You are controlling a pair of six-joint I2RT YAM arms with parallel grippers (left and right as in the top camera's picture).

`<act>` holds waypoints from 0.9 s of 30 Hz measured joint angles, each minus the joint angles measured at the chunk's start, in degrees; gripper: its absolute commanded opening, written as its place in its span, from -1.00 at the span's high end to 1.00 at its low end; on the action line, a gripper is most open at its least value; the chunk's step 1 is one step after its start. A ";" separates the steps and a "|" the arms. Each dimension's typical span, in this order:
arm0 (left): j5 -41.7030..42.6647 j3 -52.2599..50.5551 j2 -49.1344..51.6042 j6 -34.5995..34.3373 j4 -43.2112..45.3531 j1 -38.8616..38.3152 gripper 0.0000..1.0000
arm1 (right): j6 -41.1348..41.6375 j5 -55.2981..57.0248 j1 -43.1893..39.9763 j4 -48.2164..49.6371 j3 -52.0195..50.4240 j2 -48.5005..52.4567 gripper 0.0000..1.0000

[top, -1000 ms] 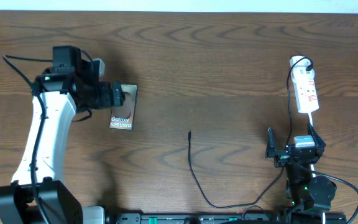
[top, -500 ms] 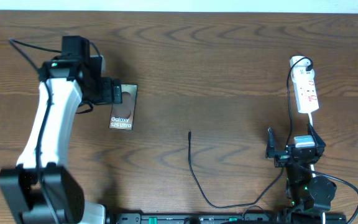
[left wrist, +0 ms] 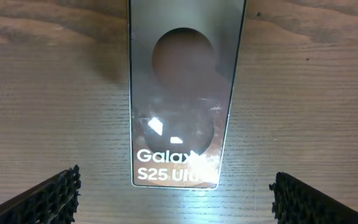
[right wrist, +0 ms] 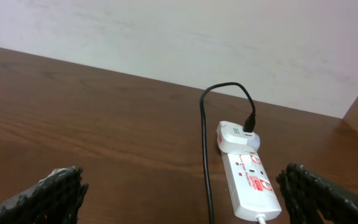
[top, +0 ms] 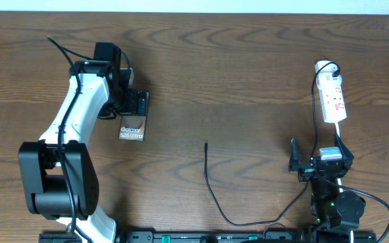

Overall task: Plug charger to phone and switch on socket
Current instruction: 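Move the left gripper over the Galaxy phone and lower toward it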

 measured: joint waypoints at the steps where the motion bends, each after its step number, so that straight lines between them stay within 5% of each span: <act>1: 0.00 -0.02 0.00 0.02 0.11 -0.07 -0.93 | 0.00 -0.02 0.00 0.00 0.00 0.00 -0.99; 27: 1.57 -0.92 3.26 0.35 4.11 -2.58 -0.93 | 0.00 -0.02 0.00 0.00 0.00 0.00 -0.99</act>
